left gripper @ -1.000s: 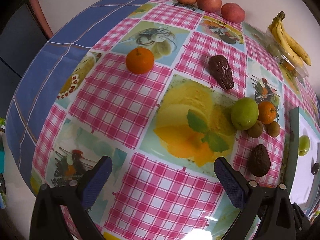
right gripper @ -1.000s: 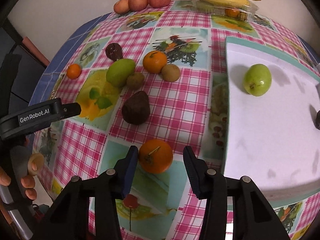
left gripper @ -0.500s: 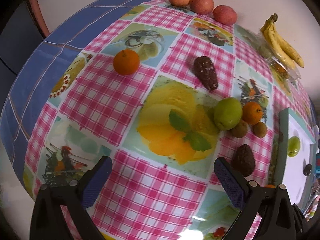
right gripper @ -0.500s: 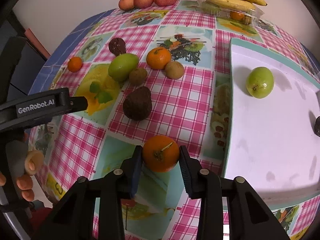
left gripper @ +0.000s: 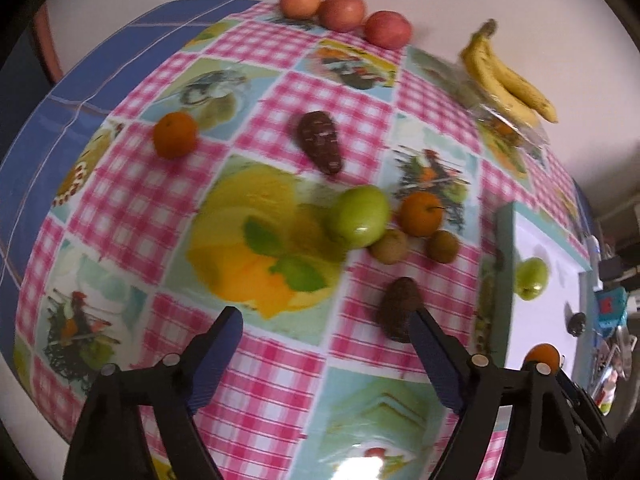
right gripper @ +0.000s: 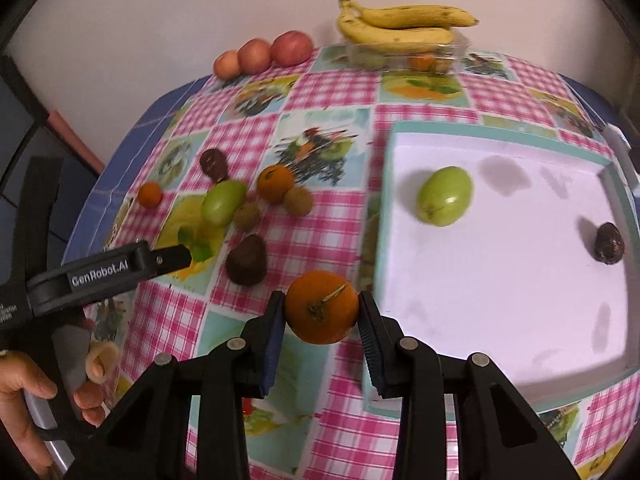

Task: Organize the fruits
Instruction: 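Grasp the mandarin with the right tool while the left tool grasps a dark avocado, then lower the mandarin into the tray and open the right tool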

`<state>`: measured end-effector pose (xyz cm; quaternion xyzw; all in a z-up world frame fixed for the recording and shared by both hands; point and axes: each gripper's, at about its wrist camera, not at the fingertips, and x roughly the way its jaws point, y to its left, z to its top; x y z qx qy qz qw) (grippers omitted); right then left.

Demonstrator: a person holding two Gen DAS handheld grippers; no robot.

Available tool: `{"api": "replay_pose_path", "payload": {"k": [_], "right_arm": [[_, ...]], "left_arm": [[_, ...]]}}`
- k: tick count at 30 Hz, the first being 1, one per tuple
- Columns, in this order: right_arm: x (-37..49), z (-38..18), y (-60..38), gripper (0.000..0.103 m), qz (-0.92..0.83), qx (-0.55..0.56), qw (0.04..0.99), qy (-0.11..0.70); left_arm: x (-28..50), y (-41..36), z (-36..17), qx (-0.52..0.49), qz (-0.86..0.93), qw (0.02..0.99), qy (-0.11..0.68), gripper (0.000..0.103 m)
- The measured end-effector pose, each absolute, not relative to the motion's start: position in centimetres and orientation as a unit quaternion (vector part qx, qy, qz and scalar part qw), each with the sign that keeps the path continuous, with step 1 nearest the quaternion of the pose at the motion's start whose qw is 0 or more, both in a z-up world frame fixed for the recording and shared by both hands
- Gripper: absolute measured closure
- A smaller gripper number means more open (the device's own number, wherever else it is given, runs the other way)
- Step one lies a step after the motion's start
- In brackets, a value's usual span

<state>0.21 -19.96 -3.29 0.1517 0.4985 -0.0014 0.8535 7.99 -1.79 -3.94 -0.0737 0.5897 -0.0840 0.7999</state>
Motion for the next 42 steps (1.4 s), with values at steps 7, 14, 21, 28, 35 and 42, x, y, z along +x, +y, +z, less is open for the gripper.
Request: {"api": "replay_pose_path", "payload": {"k": [7,14,21,28,35,42], "right_arm": [[-0.8,-2.9,-22.7,0.065,-0.028,0.174,0.854,0.49],[-1.6,-3.0,-24.8,0.065,-0.049,0.193,0.851,0.487],[-2.1,-3.2,-25.6,0.065,-0.053,0.199,0.849,0.487],[-2.2,-3.2,-25.6,0.065,-0.049,0.199,0.849,0.487],[-2.6,-3.1,-25.9,0.065,-0.052,0.207,0.85,0.482],[-3.6,-2.9,-28.9,0.065,-0.091,0.239,0.842,0.475]], "left_arm": [[7.8,-4.4,-4.1,-0.063,-0.116,0.796,0.591,0.032],[7.6,-5.6,-4.7,-0.058,-0.131,0.793,0.593,0.052],[7.7,-6.3,-5.7,-0.068,-0.139,0.783,0.602,0.064],[7.6,-6.3,-5.7,-0.076,-0.139,0.783,0.602,0.07],[7.2,-6.8,-4.1,-0.089,-0.161,0.79,0.585,0.071],[6.0,-9.2,-2.0,-0.075,-0.204,0.795,0.567,0.071]]}}
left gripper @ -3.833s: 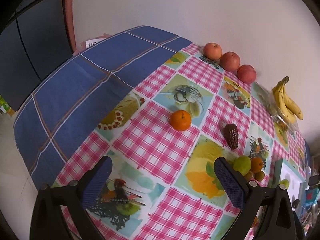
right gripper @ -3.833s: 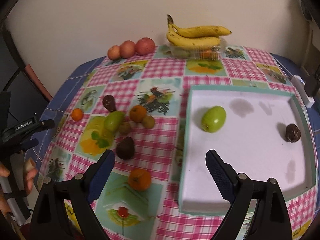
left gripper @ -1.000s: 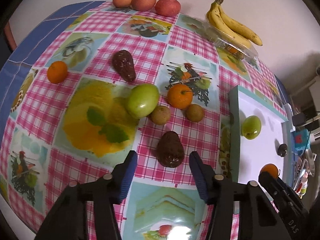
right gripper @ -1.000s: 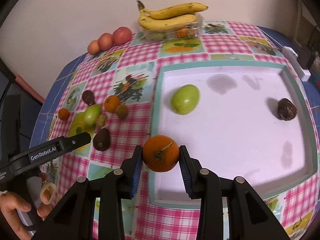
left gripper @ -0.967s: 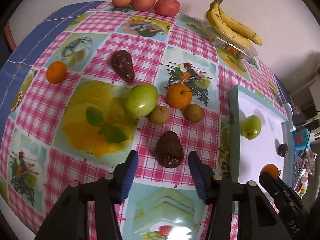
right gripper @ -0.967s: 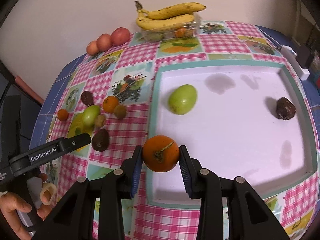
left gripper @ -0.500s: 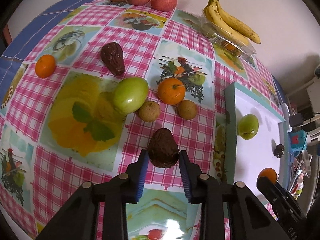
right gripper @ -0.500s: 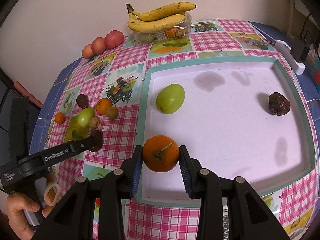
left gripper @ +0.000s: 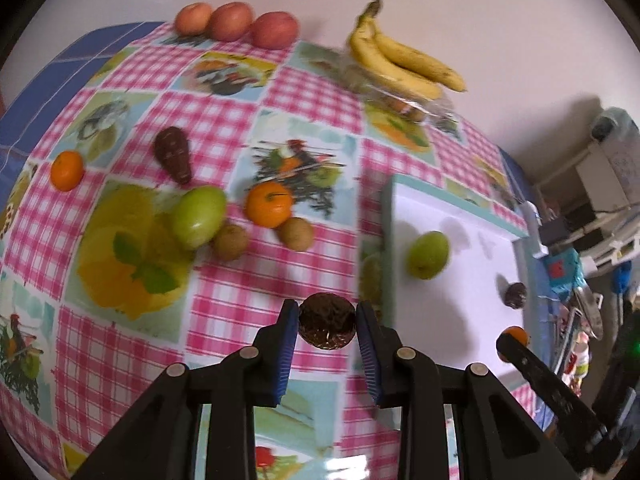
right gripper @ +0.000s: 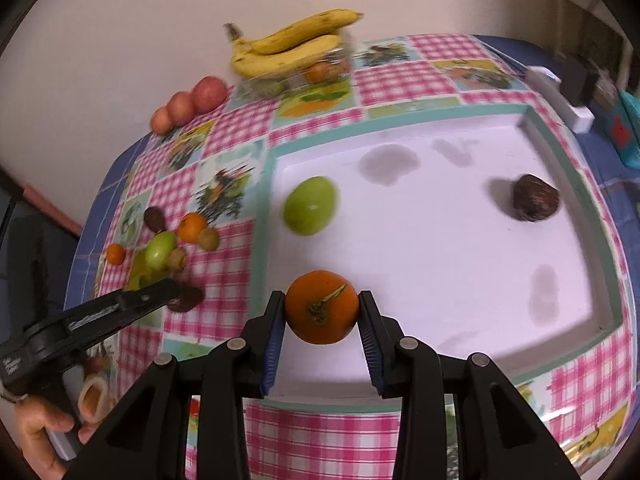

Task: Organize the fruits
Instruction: 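Lower the mandarin into the tray and open the right tool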

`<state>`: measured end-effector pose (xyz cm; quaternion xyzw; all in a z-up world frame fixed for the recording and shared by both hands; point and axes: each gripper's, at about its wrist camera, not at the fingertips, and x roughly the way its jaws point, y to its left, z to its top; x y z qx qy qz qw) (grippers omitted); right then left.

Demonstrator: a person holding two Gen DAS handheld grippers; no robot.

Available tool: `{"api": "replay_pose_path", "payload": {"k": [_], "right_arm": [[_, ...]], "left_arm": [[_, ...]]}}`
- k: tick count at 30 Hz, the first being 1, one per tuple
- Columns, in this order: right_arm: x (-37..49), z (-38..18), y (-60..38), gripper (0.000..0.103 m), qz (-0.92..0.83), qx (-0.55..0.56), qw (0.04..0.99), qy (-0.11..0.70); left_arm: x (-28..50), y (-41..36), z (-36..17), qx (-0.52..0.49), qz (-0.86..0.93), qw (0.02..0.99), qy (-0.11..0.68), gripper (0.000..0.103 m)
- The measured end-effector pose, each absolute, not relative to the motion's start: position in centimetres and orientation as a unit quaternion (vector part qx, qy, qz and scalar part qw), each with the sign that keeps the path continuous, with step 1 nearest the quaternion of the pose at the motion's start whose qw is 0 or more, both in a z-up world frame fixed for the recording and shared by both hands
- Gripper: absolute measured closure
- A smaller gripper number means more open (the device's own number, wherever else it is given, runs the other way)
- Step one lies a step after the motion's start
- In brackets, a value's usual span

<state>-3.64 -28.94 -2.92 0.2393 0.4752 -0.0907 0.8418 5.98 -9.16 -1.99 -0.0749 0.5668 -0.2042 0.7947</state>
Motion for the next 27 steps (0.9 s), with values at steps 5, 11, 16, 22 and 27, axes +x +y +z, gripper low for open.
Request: {"api": "replay_pose_path", "payload": {"k": [5,11,16,22,27], "right_arm": [[-5.1,-2.8,-32.7,0.065,-0.163,0.245,0.829,0.476],[-7.7,-3.2,-37.5,0.065,-0.235,0.271,0.806,0.47],[-8.9,-3.3,-39.4,0.065,-0.256,0.289,0.797,0.465],[-9.5,-3.0,-39.8,0.065,-0.265,0.287,0.796,0.463],[-9.1,-3.4,-39.8,0.065,-0.262,0.284,0.794,0.47]], "left_arm": [[4.8,-11.0,-0.9,-0.063,-0.231,0.795,0.557,0.071],[3.1,-13.7,-0.3,-0.039,-0.27,0.79,0.549,0.071],[1.3,-16.7,-0.9,0.01,-0.3,0.783,0.545,0.071],[-0.2,-18.5,-2.0,0.043,-0.314,0.771,0.552,0.071],[-0.4,-18.9,-3.4,0.053,-0.306,0.763,0.567,0.071]]}}
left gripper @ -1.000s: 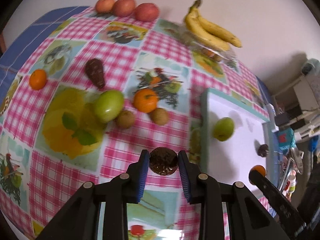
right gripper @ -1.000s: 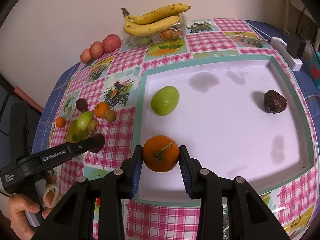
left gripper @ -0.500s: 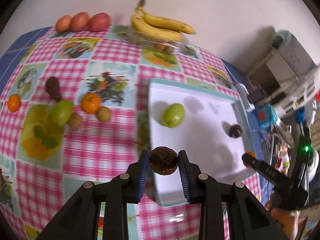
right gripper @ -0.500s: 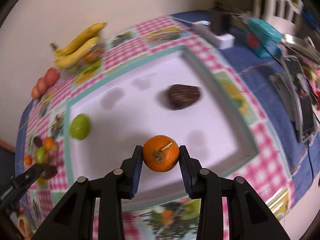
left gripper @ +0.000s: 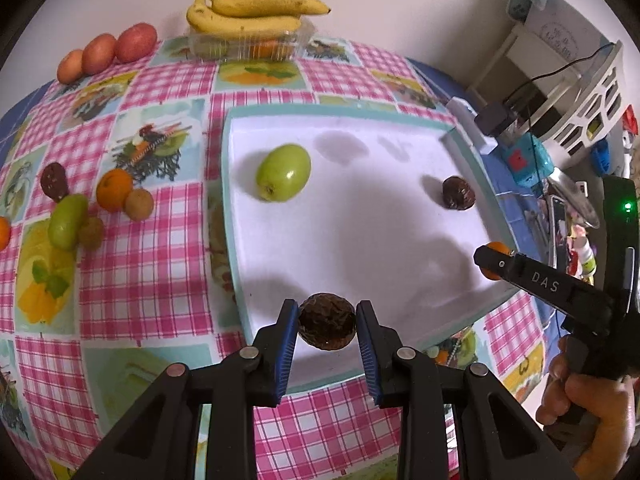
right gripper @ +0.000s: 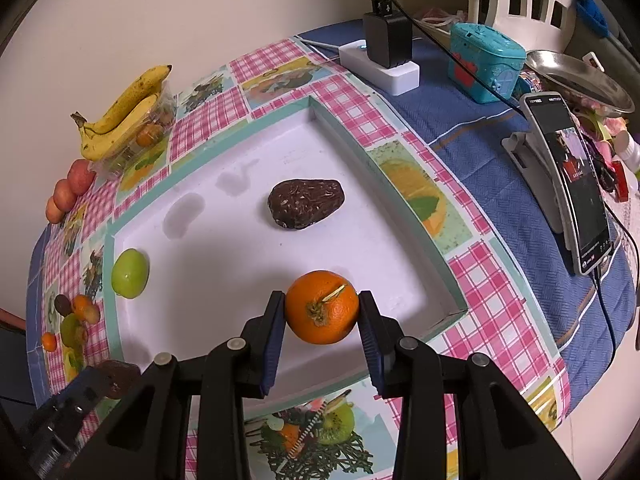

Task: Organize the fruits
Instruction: 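Lower the mandarin into the tray and open the right tool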

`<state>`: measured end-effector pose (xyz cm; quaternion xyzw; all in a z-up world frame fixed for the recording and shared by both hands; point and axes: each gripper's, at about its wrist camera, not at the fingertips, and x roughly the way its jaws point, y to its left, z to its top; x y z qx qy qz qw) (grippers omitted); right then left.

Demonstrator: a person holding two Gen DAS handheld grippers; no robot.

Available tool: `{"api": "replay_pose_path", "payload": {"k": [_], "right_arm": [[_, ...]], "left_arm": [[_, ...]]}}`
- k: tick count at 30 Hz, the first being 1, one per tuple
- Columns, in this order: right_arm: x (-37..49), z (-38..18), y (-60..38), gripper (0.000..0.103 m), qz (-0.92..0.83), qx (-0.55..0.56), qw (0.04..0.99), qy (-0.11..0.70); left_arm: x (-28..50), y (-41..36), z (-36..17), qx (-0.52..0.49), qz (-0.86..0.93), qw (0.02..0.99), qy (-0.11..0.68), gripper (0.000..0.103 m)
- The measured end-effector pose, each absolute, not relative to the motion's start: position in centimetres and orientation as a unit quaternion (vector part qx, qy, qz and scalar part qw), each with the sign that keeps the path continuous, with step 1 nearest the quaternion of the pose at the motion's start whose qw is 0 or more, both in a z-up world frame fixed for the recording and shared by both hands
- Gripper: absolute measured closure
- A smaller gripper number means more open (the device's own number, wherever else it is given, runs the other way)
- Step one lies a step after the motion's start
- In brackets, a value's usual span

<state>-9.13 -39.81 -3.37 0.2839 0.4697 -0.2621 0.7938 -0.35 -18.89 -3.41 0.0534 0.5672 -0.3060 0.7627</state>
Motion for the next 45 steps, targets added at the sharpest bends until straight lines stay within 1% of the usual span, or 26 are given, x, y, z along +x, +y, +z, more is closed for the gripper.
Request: {"api": "replay_pose_path", "payload": {"k": [14,29,30,33,34,45], "right_arm": [[-8.6,-6.5,-40.4,0.065,-0.265,0.291,0.765,0.51],[-8.9,-6.5,-40.7,0.065,-0.266,0.304,0.761,0.508],[-8.9,-6.4,-40.8,0.064,-0.267,0.305,0.761,0.507],[-9.1,-6.0,-40.7,0.057,-0.267,0.308,0.763,0.502],[-9.1,-5.9,-40.7,0.056,-0.268,0.306,0.764,0.501],[-9.3,-3.4,-40.0,0.055,-0.27,0.279,0.793,0.47]], "left_arm": [[0.0,-18.6,-3.9,0.046,-0.301,0.761,0.573,0.071],[0.1,-18.5,-3.6,0.044,-0.3,0.763,0.571,0.07],[0.1,-18.4,-3.5,0.043,-0.301,0.763,0.57,0.07],[0.1,-18.3,-3.1,0.037,-0.304,0.765,0.566,0.07],[0.1,-18.3,-2.9,0.036,-0.305,0.767,0.563,0.07],[1.5,-15.8,-0.7,0.007,-0.281,0.795,0.538,0.07]]}}
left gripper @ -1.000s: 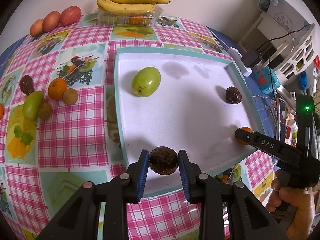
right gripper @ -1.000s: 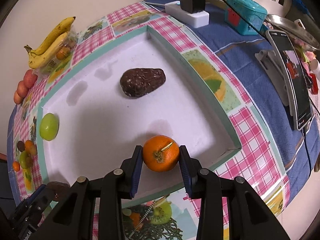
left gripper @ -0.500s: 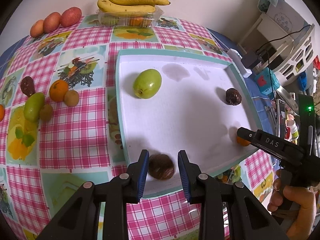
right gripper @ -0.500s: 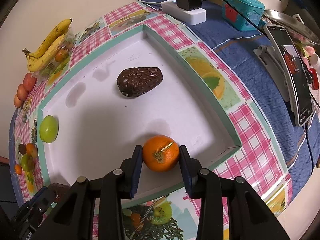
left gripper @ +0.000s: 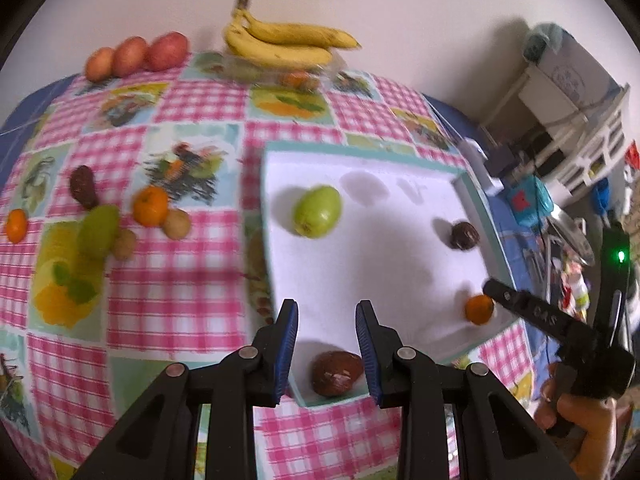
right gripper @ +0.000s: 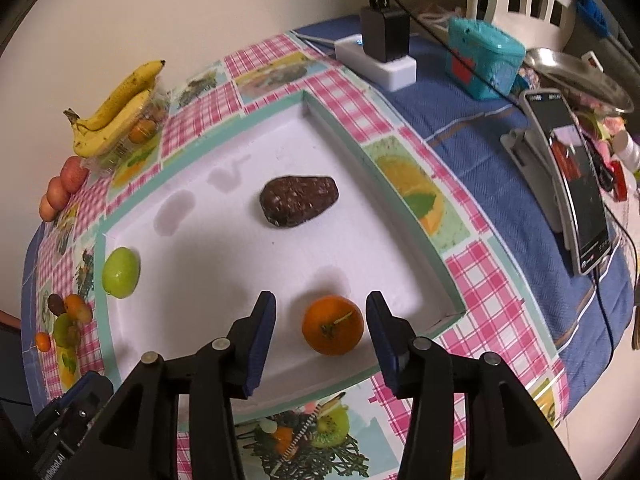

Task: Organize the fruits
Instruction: 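Lower the mandarin into the tray and open the right tool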

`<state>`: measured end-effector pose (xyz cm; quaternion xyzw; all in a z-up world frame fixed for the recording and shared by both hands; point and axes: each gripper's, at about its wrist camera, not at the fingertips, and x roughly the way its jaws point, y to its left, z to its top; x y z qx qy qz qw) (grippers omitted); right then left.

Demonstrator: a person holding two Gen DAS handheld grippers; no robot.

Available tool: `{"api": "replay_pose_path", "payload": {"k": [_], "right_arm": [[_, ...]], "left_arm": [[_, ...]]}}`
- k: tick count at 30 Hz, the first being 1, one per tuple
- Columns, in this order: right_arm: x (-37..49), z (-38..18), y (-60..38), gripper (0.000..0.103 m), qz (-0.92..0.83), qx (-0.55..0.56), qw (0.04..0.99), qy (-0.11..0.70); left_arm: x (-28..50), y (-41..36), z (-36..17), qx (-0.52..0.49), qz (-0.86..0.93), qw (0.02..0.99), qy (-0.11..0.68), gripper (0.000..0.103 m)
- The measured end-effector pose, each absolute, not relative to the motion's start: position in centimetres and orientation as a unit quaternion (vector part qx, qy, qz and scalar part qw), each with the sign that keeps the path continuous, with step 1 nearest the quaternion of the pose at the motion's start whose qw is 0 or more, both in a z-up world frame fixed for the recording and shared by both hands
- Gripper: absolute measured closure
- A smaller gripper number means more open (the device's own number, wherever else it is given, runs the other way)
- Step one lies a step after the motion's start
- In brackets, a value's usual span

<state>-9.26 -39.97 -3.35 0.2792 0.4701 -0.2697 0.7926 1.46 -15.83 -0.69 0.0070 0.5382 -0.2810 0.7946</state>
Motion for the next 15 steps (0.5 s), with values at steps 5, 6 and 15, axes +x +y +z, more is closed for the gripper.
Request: {"api": "replay_pose_path", "payload": {"k": [5,6,15], "right_arm": [[-9.2,-3.2,-39.9,0.055,-0.268,0.276,0.795,0.47],[-9.1,-3.2,-40.0,0.055,-0.267,0.275,0.795,0.47],[-8.1,-2.7,-38.1,0.055,-0.249,0.241,0.809,0.475]], "left_arm": [[2.7,-13.7,-0.3,0.009,-0.224,0.818,0.53,0.07],[3.1,-13.0,-0.4,0.005,-0.209,0.82,0.533,0.07],[4.8,-8.1,-0.5,-0.014,-0.113,0.835,0.538,0.07]]}}
